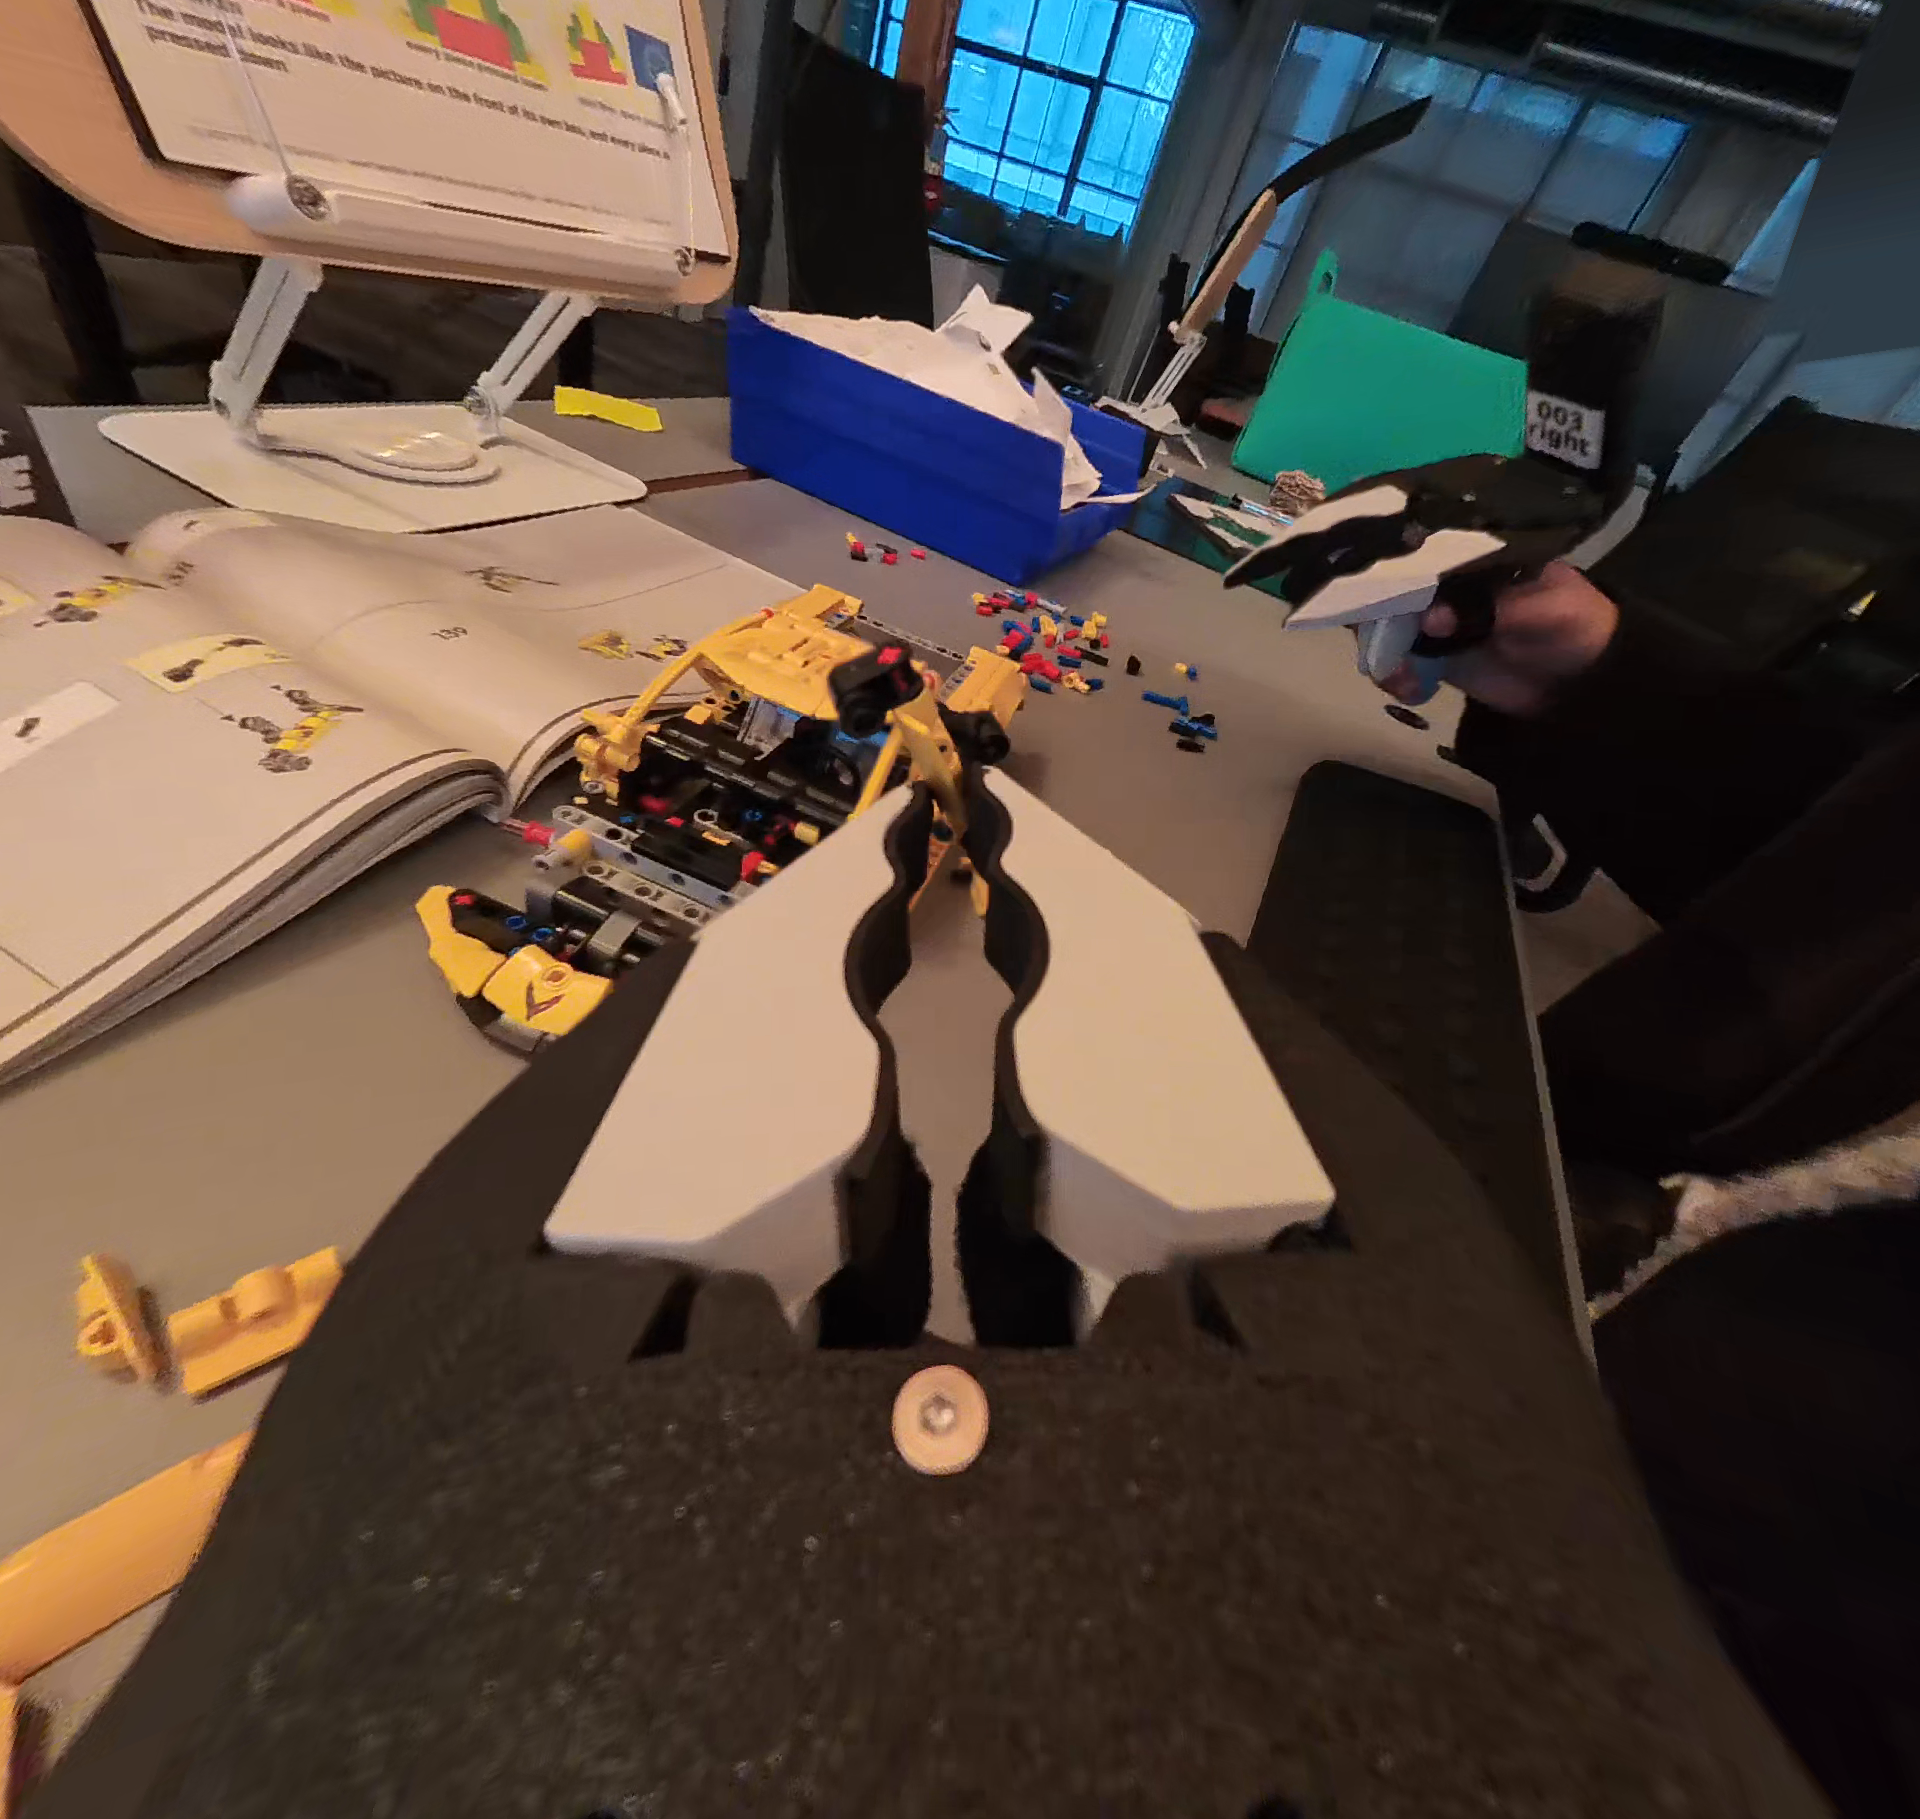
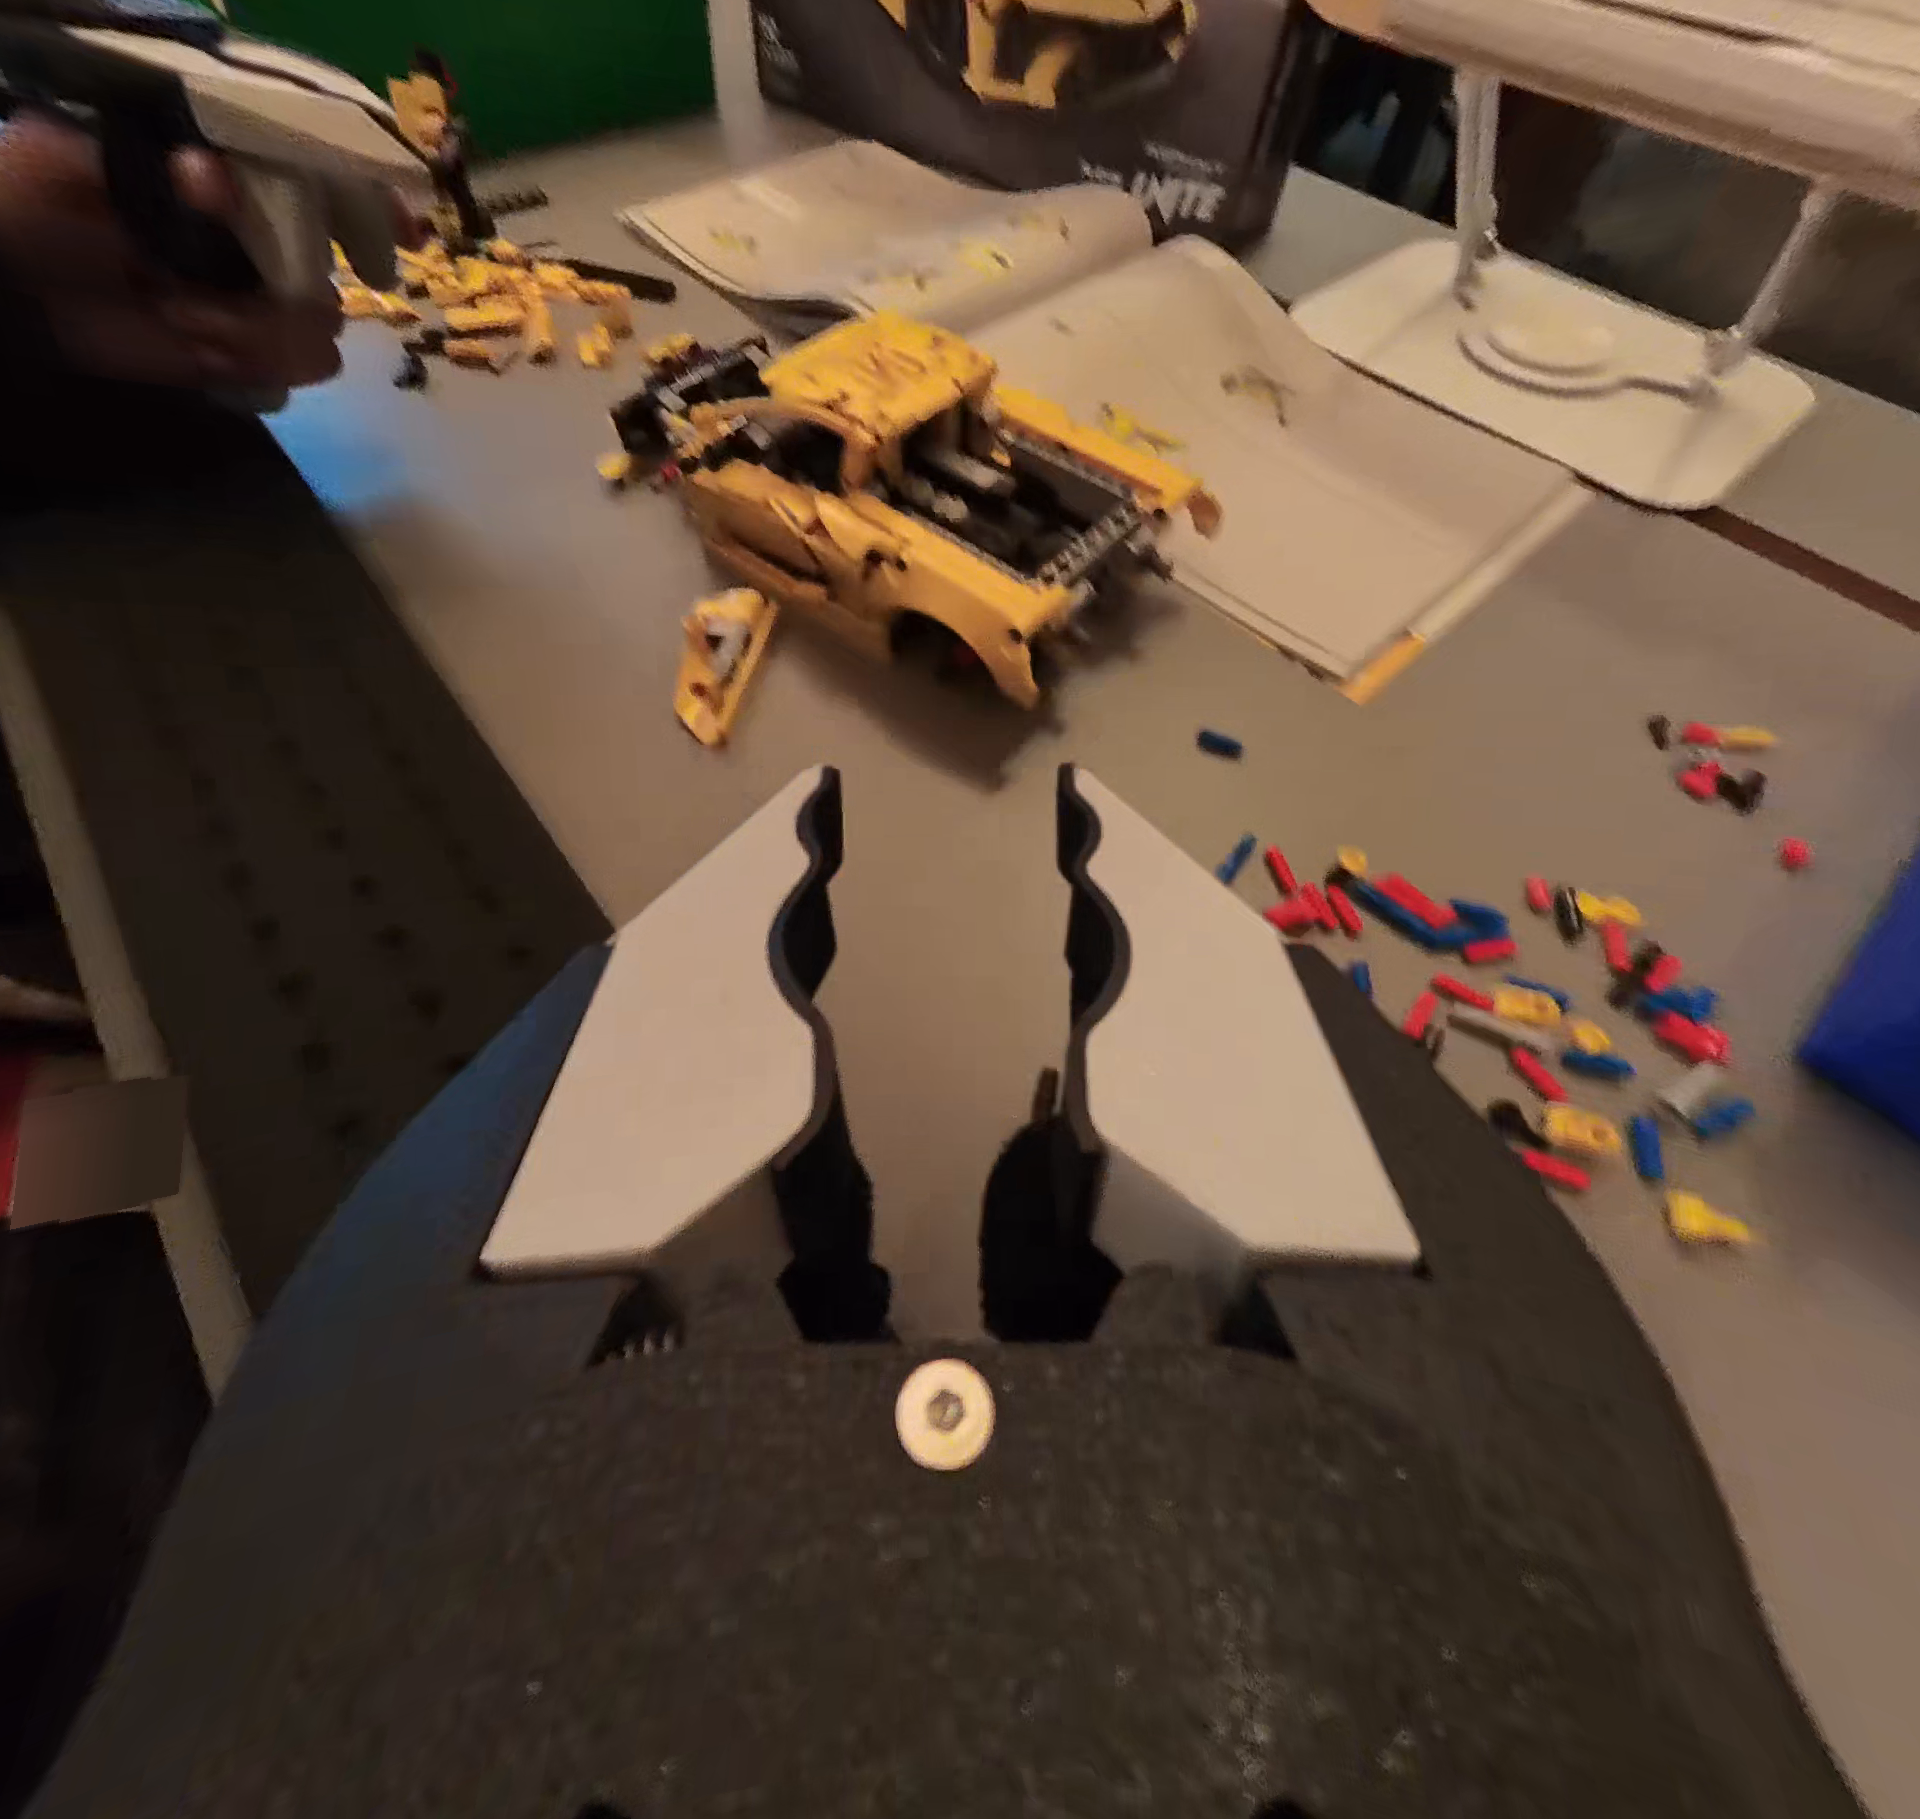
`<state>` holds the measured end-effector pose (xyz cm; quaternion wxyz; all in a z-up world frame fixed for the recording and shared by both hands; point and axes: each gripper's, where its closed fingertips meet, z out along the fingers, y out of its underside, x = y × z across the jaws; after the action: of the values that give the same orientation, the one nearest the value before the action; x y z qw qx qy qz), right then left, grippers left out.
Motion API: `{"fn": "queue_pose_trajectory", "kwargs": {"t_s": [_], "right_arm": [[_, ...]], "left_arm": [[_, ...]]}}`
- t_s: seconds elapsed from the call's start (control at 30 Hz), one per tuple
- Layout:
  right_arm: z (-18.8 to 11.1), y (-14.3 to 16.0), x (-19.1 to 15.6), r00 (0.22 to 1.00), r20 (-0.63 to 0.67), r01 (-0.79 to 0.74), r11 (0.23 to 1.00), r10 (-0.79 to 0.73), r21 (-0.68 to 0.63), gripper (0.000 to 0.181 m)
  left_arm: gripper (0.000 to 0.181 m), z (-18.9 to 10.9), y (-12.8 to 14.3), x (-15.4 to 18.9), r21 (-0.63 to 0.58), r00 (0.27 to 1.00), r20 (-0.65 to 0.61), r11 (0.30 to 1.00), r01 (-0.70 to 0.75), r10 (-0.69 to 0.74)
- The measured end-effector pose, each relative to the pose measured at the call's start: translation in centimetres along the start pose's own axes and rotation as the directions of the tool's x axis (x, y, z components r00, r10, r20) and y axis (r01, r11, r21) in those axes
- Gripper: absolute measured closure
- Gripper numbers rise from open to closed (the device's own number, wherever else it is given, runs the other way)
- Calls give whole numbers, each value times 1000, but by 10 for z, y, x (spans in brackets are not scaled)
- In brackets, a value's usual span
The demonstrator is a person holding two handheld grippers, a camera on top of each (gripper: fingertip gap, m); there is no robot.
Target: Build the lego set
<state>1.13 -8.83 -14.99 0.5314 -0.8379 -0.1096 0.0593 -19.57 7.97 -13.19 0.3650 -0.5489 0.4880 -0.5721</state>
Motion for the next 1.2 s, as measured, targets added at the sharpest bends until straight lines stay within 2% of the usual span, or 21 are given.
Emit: {"fn": "queue_pose_trajectory", "kwargs": {"t_s": [0.2, 0.37, 0.43, 0.5, 0.63, 0.73, 0.87, 0.93, 1.03, 1.13, 1.2], "right_arm": [[-1, 24, 16, 998, -63, -19, 999, 18, -29, 135], [-21, 58, 41, 994, -108, -14, 970, -13, -244, 142], [-32, 73, 39, 998, -57, -31, 944, 13, -330, 155], [-37, 87, 43, 998, -60, -26, 916, 2, -400, 158], [-32, 96, 48, 996, -79, 0, 918, -34, -397, 166], [-31, 106, 54, 998, -59, -35, 928, 14, -372, 166], [-23, 100, 64, 997, -83, -27, 947, 0, -319, 171], [-15, 95, 58, 999, -42, -37, 951, 26, -306, 170], [-1, 93, 40, 999, 33, -30, 940, 43, -339, 170], [2, 101, 40, 1000, 18, -5, 920, 13, -393, 170], [1, 101, 39, 999, 23, -31, 920, 43, -391, 170]], "left_arm": [[175, 4, 4, -7, -13, 998, 51, 1000, -25, 25], [175, 4, 9, -23, -32, 993, 116, 999, 18, -14], [175, 4, 4, -22, -6, 994, 107, 999, 34, -33], [175, 4, 3, -25, -4, 993, 111, 999, 49, -48], [175, 2, 1, -29, 12, 991, 119, 998, 57, -58], [175, 2, 0, -28, 20, 992, 114, 998, 56, -58], [175, 5, 4, -28, -7, 992, 116, 999, 46, -44], [175, 5, 3, -28, -1, 993, 112, 999, 46, -46], [175, 4, 4, -30, -2, 991, 121, 999, 52, -51], [175, 3, 2, -31, 7, 991, 127, 999, 52, -53], [175, 3, 2, -31, 6, 991, 122, 998, 60, -61]]}}
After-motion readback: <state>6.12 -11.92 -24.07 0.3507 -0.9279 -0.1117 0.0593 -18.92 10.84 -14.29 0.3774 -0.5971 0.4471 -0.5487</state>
